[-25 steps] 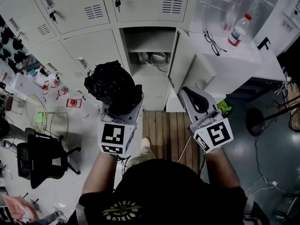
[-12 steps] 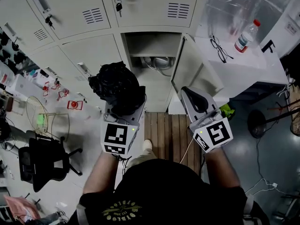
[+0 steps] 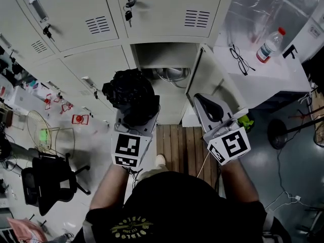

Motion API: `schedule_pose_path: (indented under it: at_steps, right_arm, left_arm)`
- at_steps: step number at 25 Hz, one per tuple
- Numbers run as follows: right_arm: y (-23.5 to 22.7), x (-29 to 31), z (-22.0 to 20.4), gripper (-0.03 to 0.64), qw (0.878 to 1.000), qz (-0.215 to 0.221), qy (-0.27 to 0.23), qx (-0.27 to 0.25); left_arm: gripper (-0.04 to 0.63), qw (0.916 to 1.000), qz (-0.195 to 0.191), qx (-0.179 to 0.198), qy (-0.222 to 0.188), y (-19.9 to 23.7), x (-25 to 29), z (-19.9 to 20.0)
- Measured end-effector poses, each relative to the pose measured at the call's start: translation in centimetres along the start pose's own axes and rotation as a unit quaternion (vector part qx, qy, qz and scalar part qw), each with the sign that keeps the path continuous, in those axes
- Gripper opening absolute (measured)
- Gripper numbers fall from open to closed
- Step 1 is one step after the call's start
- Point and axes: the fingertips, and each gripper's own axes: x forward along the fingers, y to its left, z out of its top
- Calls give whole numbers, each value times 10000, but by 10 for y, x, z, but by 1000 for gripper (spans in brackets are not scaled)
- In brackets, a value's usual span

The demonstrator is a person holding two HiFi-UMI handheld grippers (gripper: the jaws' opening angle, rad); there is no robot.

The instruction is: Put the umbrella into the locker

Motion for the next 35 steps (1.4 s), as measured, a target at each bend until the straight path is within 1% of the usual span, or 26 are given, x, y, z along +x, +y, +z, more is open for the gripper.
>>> schedule_pose_path:
  at_steps: [10,14,24,30,35]
  right_arm:
    - [-15,28,1,28,9998,-205,8,-21]
    - [-20,42,3,28,9996,-275,3,-34]
    - [-22,79,9,28,9991,-394,-7,-131]
    - [-21,91,12,28,9985,-496,59,-214]
    - [-16,91,9,28,9981,-545,186,-239]
  left_arm:
    - [253,9984,-483,71,277,5,36,-17]
    - [253,9972,-687,38,308,9,47,-20]
    - [253,9930,-1062,111,504,25,68,-36]
    - [253,9898,-1282,83,620,30,75,-46]
    - [253,9855,-1462,-99,850,25,82,-62]
